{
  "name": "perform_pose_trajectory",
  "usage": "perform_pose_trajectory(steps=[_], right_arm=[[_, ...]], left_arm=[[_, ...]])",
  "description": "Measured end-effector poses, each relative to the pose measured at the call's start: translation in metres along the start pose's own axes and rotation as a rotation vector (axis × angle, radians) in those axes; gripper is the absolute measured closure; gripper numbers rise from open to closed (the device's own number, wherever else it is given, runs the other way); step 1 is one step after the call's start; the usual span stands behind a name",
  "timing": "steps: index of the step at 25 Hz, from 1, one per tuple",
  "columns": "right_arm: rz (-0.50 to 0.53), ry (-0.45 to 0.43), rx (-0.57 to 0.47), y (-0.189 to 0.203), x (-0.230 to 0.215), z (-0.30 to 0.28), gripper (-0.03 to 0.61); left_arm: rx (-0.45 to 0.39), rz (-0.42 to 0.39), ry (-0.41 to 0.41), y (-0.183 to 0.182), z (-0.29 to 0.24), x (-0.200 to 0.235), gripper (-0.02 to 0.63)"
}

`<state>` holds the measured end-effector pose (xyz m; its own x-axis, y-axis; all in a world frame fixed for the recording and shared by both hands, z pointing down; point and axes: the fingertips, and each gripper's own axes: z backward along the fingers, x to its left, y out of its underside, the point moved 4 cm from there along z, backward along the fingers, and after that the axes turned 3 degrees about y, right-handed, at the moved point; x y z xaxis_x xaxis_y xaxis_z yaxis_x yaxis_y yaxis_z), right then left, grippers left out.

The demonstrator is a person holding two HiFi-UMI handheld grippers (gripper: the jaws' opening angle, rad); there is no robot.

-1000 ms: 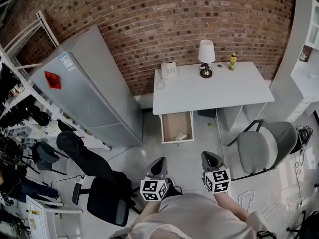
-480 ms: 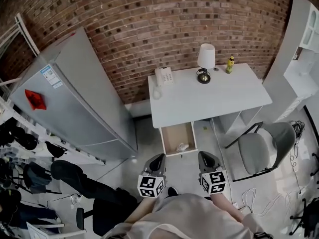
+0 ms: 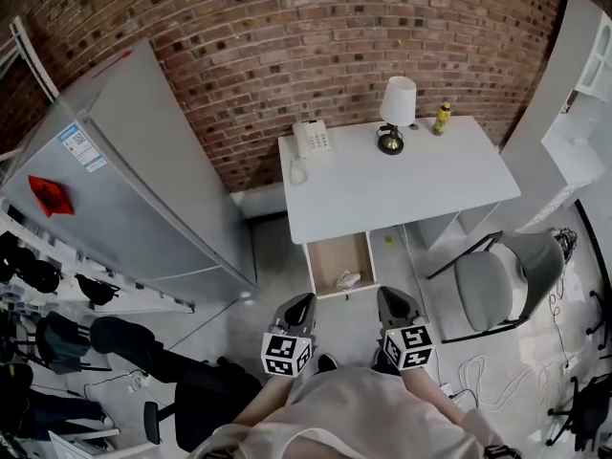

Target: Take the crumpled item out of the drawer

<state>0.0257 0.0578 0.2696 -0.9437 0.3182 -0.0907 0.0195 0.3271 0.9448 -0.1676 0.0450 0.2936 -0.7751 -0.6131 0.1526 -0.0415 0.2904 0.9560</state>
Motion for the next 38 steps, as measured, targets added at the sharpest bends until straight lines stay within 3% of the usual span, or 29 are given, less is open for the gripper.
perform_pose_trajectory(steps=[16, 23, 30, 38], right_arm=[[-0.018, -0.146, 0.123, 0.021, -0.056, -0.021, 0.571], [-0.034, -0.171, 0.176, 0.033, -0.077, -0.023, 0.571], [-0.055, -0.173, 0.209, 0.047, -0.092, -0.041, 0.571], [-0.075, -0.166, 0.252, 0.073, -0.101, -0.062, 0.571]], left_arm=[[0.019, 0.125, -0.134, 0.009, -0.045, -0.034, 0.604], [0.055, 0.154, -0.162, 0.022, -0.064, -0.037, 0.604], [0.058, 0.188, -0.223, 0.028, -0.074, -0.013, 0.604], [0.142, 0.216, -0.250, 0.066, -0.068, -0.001, 0.604]])
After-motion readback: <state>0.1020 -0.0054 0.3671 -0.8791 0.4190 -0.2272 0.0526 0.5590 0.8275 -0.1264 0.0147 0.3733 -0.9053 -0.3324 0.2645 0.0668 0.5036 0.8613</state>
